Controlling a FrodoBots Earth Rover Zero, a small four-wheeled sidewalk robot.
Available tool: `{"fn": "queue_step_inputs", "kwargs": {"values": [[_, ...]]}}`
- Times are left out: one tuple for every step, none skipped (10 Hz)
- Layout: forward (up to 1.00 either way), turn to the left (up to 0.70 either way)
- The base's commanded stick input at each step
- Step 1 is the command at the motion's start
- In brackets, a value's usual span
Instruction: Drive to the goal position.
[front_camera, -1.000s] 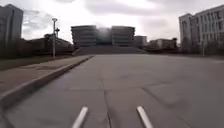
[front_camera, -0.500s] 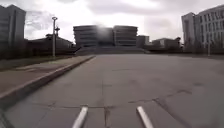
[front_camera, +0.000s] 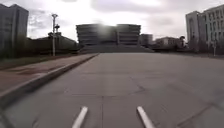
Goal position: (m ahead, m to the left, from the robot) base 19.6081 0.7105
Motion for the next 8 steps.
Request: {"fn": "queue_step_inputs", "kwargs": {"values": [[1.0,0.0],[1.0,0.0],[1.0,0.0],[1.0,0.0],[1.0,-0.15],[1.0,-0.27],[1.0,-0.27],[1.0,-0.27]]}}
